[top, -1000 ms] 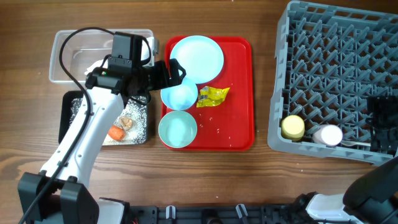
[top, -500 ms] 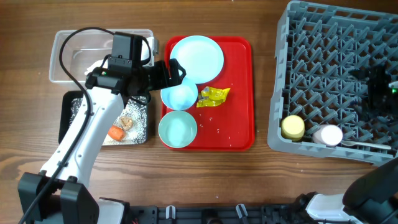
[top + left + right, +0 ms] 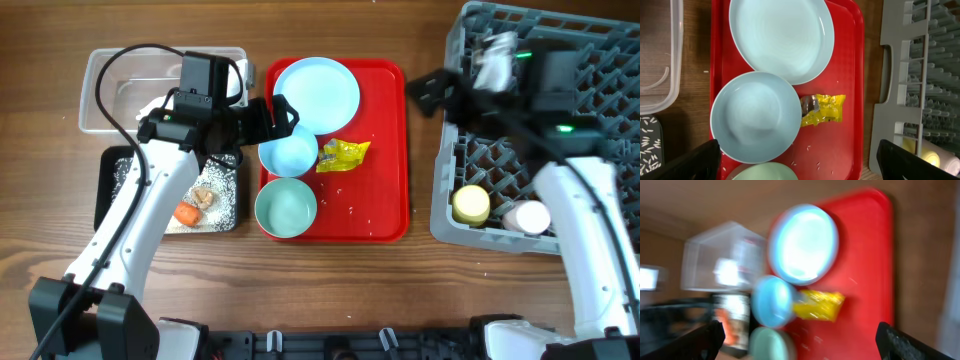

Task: Sort waste into correct bins and load items into the dishwasher rack
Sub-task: 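Carry the white spoon with the right gripper and drop it in the rack, then grasp the yellow snack wrapper with the left gripper and drop it in the clear bin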

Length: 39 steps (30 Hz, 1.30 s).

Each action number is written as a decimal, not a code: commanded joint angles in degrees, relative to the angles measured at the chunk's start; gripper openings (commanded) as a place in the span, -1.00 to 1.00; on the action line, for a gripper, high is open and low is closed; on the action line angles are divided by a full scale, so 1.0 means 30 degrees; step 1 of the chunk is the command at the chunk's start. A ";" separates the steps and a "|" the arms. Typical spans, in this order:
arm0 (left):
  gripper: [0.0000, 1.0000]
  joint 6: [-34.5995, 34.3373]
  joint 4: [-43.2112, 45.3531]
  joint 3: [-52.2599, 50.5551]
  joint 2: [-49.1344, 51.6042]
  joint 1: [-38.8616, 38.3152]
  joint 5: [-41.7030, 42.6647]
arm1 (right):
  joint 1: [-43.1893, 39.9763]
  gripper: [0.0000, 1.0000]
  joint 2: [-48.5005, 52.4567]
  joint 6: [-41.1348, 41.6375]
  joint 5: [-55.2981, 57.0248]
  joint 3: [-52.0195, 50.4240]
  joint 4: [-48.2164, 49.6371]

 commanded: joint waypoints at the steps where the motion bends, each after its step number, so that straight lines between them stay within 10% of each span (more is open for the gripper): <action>1: 1.00 0.0168 0.0029 0.0007 -0.0095 -0.0066 -0.0102 | 0.0721 0.99 0.0168 0.1457 0.7191 0.0146 -0.0692; 12: 1.00 -0.0036 0.3679 0.0007 0.0437 -0.1807 0.2084 | -0.3293 0.99 -0.4291 0.0444 0.9267 0.0160 -0.2288; 20: 0.99 -0.0554 0.5712 0.0007 0.4218 -0.9369 -0.9092 | -0.4809 1.00 -0.5013 0.0459 0.9253 0.0153 -0.3636; 29: 0.78 -0.0539 0.7402 0.0007 0.8429 -1.0936 -1.1060 | -0.4809 0.99 -0.5005 0.0430 0.9253 0.0146 -0.4401; 39: -0.64 -0.0437 0.9136 0.0007 0.9085 -1.0921 -1.2189 | -0.4809 0.99 -0.5005 0.0423 0.9253 0.0138 -0.4634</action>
